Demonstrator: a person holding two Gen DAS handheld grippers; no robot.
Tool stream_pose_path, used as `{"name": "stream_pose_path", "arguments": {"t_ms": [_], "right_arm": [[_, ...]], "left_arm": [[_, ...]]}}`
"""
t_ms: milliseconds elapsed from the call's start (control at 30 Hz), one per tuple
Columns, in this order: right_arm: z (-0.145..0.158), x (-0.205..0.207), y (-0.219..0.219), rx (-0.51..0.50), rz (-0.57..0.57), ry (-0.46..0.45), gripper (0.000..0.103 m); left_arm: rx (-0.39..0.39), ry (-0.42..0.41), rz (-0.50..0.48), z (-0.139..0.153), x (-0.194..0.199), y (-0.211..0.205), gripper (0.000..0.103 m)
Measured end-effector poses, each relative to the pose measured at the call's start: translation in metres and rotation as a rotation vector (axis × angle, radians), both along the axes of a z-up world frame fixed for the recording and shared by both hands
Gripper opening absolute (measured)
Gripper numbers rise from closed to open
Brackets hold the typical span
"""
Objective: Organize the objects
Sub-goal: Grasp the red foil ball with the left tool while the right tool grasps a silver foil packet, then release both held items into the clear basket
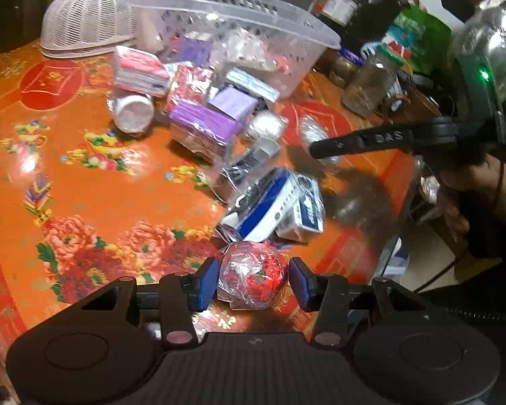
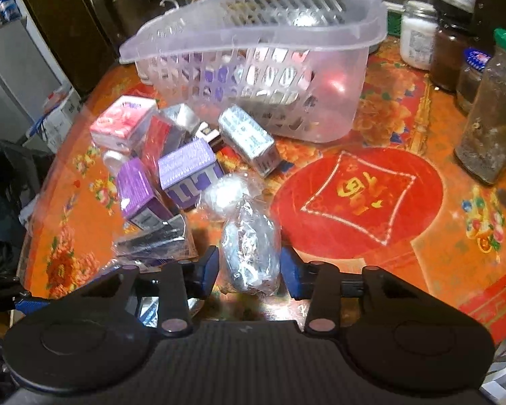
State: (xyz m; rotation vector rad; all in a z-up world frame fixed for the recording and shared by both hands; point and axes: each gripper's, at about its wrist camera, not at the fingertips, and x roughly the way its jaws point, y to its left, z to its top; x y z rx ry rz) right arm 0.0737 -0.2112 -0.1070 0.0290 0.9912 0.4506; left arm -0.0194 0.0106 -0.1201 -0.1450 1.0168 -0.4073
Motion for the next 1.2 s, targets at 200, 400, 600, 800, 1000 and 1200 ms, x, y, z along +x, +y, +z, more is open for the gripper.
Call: {"name": "stream_pose_path", "arguments": {"t_ms": [200,400,600,800,1000,1200], "right_arm": [[0.005,-0.001,-0.003,0.010,-0.019,-0.008,0.044],[0.007,-0.001,-0.006,0.024,-0.034,-0.011,0.044],[0.006,0.000,-0.009,0.031,-0.051,-0.012,0.044],[0.010,0.001,-0.012,0.045,-0.058,-0.019,0.044],[0.050,-0.008,-0.015,0.101,-0.055,-0.107,0.044],[0.106,0.003,-0.014,0.174,-0.088,-0.259,0.044]], "left_arm": [[0.007,-0.030,0.041,0.004,0.001,0.005,0.050],[0.013,-0.037,0.048,0.005,0.005,0.004,0.050],[0.015,-0.038,0.062,0.006,0.004,0.006,0.050],[0.022,-0.060,0.091,0.014,0.005,0.008,0.050],[0.021,-0.138,0.120,0.044,0.016,0.013,0.050],[-0.003,-0.285,0.133,0.102,0.058,0.013,0.050]]}}
